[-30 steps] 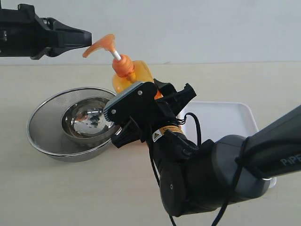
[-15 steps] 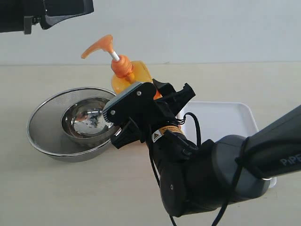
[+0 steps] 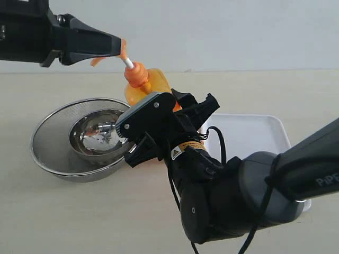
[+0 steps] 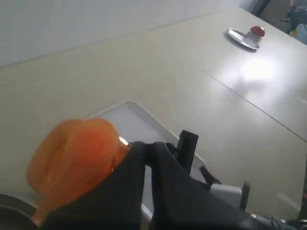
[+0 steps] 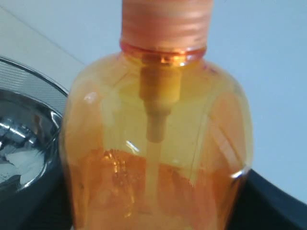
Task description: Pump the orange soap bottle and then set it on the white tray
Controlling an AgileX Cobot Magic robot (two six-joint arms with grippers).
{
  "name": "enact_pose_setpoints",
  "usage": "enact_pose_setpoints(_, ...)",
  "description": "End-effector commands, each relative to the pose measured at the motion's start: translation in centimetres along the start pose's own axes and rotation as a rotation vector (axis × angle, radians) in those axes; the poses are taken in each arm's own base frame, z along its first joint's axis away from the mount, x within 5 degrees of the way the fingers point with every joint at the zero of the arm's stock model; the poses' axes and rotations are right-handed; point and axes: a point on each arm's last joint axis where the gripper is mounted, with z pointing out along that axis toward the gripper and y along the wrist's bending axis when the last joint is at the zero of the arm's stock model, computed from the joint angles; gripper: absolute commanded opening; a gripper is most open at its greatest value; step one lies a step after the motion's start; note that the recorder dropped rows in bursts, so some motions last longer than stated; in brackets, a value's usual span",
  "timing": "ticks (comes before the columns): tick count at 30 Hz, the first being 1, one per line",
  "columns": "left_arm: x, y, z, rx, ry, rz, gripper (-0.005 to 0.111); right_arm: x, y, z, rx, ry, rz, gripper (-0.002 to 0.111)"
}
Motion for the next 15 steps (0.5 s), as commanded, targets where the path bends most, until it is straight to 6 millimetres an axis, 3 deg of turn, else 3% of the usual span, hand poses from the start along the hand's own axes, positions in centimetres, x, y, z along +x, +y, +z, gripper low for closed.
enact_pose_setpoints(1,0.5,-0.3,-0.6,-0.042,0.101,-0.024,0.005,0.0,0.1,0.0,-0.008,0.014,0.016,0.011)
enact_pose_setpoints(15,0.5,1.2,-0.9,-0.216,0.106,-0.018,0.005,0.0,0.1,0.0,-0.008,0.014,0.016,0.011)
